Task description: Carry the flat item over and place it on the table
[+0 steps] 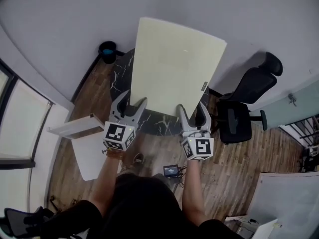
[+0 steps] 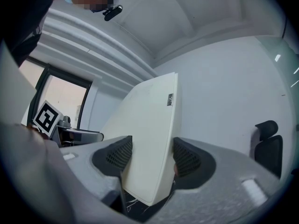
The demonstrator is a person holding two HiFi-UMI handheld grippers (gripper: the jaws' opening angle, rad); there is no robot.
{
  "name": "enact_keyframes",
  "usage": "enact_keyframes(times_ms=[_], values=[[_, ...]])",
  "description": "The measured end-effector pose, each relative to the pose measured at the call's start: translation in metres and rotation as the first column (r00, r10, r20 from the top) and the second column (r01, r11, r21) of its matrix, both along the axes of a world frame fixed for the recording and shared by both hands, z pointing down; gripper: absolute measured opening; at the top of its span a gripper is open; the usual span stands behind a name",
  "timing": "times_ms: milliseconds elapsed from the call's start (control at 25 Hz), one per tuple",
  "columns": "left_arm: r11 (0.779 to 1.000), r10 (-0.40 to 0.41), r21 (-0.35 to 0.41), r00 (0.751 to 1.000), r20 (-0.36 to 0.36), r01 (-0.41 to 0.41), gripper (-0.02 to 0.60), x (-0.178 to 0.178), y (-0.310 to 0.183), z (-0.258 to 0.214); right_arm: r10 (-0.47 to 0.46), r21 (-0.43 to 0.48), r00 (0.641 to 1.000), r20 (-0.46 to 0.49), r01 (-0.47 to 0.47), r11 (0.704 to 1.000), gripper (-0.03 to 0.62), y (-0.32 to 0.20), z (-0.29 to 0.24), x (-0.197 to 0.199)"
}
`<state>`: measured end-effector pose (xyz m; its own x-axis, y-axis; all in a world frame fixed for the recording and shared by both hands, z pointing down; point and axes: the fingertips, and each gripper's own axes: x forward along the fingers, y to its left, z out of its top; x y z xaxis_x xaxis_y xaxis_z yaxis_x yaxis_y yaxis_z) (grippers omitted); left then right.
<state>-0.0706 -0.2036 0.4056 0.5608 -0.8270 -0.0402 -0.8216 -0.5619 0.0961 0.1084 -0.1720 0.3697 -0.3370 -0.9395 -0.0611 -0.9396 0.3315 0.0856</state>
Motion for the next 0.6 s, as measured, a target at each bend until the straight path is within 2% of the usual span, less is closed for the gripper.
enact_keyframes(times_ms=[360, 600], values=[[0.999, 0.045, -0.01, 0.999, -0.02, -0.045, 0.253, 0.003, -0.031, 0.01, 0.046, -0.019, 0.999, -0.009, -0.046, 0.999, 0.273, -0.024, 0.007, 0.0], [1.0, 0.029, 0.004, 0.999, -0.022, -0.029, 0.253, 0.004, -0.039, 0.012, 0.032, -0.008, 0.999, -0.018, -0.032, 0.999, 0.273, -0.034, 0.008, 0.002]])
